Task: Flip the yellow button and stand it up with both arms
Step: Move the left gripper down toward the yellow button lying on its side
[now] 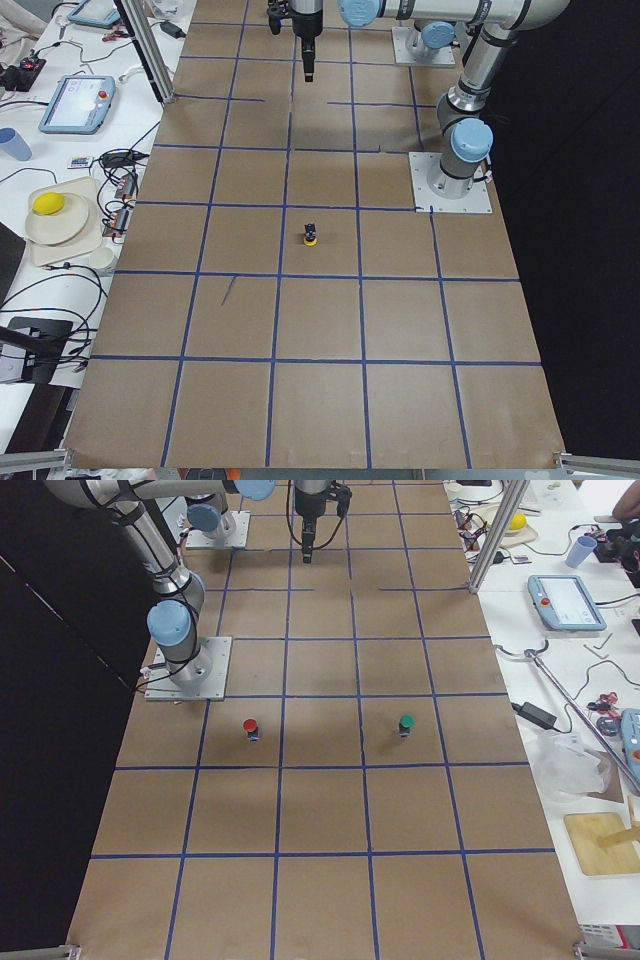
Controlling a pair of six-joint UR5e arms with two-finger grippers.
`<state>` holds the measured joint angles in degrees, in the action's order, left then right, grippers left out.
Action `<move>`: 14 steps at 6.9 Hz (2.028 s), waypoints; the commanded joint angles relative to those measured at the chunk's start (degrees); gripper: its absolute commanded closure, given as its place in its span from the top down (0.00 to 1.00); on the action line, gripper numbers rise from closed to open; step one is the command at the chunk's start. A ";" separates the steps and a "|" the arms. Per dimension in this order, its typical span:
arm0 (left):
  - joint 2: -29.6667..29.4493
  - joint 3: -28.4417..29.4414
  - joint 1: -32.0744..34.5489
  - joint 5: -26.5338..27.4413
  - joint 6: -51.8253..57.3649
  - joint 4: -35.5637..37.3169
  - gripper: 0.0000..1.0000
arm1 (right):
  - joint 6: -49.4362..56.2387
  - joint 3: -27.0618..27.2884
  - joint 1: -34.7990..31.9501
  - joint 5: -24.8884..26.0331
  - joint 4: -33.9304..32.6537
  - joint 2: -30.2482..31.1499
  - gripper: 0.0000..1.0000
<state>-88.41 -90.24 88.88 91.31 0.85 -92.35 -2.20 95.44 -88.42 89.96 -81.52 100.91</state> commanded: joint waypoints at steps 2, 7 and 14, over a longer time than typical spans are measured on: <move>0.52 -1.69 -3.51 0.01 3.27 0.15 0.98 | 0.00 0.09 0.00 0.21 0.04 -0.02 1.00; -4.29 -20.05 -25.99 -0.52 28.29 24.56 0.99 | 0.00 0.09 0.00 0.48 -0.31 -0.02 1.00; -17.03 -20.07 -38.87 -0.43 35.89 35.21 0.96 | 0.09 0.27 0.00 0.04 -0.40 -0.02 1.00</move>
<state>-103.32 -110.07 50.25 90.80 36.69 -58.11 -2.14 95.69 -88.42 90.03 -81.88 100.86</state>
